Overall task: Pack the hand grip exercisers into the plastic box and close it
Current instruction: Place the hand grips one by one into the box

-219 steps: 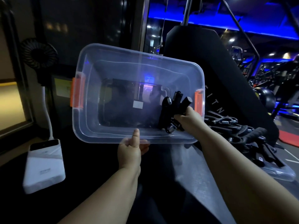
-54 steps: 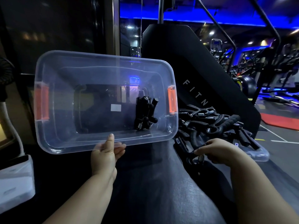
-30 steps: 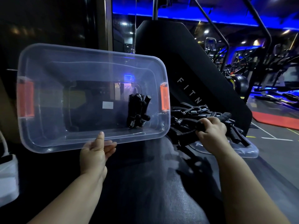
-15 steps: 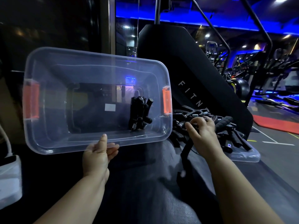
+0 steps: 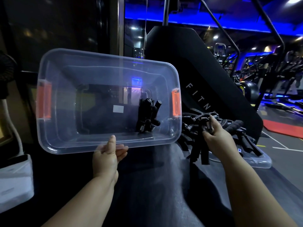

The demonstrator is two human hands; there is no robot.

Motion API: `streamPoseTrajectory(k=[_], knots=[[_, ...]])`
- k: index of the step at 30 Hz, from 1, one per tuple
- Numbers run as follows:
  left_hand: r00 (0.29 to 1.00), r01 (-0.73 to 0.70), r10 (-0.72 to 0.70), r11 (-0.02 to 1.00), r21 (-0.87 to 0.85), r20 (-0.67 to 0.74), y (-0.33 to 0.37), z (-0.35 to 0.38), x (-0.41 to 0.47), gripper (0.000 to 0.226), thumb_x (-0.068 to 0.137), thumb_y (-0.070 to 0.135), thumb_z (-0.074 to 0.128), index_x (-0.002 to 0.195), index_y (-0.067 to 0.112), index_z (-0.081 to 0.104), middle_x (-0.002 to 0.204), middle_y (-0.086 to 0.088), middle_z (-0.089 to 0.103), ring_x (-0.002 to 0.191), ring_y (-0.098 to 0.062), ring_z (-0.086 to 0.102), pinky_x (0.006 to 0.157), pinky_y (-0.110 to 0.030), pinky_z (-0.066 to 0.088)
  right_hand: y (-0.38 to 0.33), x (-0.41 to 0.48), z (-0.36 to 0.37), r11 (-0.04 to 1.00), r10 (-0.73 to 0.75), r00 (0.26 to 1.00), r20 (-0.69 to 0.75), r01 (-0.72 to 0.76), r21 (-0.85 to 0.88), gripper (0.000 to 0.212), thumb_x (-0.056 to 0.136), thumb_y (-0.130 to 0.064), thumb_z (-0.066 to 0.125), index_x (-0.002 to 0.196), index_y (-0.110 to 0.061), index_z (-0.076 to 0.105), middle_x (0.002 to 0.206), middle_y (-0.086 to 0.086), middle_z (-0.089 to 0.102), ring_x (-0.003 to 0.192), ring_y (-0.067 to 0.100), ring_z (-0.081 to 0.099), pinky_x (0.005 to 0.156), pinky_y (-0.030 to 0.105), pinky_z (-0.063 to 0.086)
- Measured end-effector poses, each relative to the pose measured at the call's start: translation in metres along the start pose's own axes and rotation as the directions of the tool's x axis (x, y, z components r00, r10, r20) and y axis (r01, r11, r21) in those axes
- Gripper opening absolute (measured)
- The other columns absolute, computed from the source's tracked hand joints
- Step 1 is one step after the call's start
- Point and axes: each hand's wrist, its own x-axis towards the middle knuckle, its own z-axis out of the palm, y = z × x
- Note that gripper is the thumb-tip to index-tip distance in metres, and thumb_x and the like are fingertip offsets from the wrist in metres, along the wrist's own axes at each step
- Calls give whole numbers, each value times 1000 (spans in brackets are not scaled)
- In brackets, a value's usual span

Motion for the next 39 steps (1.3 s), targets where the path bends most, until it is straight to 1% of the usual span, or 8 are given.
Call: streamPoseTrajectory(k=[4,8,13,17,25,27,33,39], knots=[[1000,8,-8,1000,-10,-1,0,-1,0,23,94,29,55,79,12,52,51,-1,65,51,-11,66,53,-24,56,-4,1,-1,999,9,1000,-17,-10,-53,71,85,-20,60,147,-34,30,103,5,67,74,16,57,70,28,41],[1000,24,-24,1000,-13,4,0,-1,1,23,94,29,56,80,11,53,52,-2,65,52,-12,66,54,-26,56,-20,-5,-11,998,-53,987,-150,56,18,70,83,-17,60,146,-32,34,110,9,67,63,9,55,64,29,42],[999,45,-45,999,-15,1,-1,-2,3,26,93,30,57,81,8,54,53,-3,65,52,-14,66,53,-26,55,-50,-20,-14,960,-142,955,-262,197,198,67,77,-17,66,135,-44,45,102,3,66,63,9,60,59,18,44],[998,58,-59,998,-16,-5,-1,-2,1,25,93,29,57,80,7,53,53,-3,65,50,-14,66,52,-26,55,-79,-21,-4,898,-193,948,-254,275,344,60,76,-19,63,125,-50,50,100,-1,69,66,17,64,64,27,52],[994,91,-89,996,26,-56,1,-6,-6,25,91,31,60,81,8,55,55,-3,67,56,-22,64,56,-31,53,-124,5,50,933,-288,958,-19,285,220,61,86,-12,54,138,-40,40,99,4,65,58,18,57,51,23,44],[993,97,-95,995,32,-70,4,-6,-10,23,91,30,60,81,9,56,59,-7,66,59,-24,64,59,-33,52,-132,10,68,947,-297,954,40,289,138,61,86,-15,52,139,-40,38,99,5,66,60,16,58,54,22,45],[984,161,-157,986,40,-90,11,-2,-20,21,92,25,60,81,7,55,65,-11,65,57,-22,62,59,-32,52,-149,13,106,956,-279,938,208,291,-28,70,82,-11,43,145,-38,28,124,13,59,98,32,59,76,32,48],[964,261,-260,965,19,-65,15,-10,-24,19,92,23,60,85,6,57,76,-17,68,65,-25,65,61,-32,52,-153,16,129,948,-271,922,277,305,-91,69,85,-8,40,147,-33,24,117,15,61,87,32,56,68,30,42]])
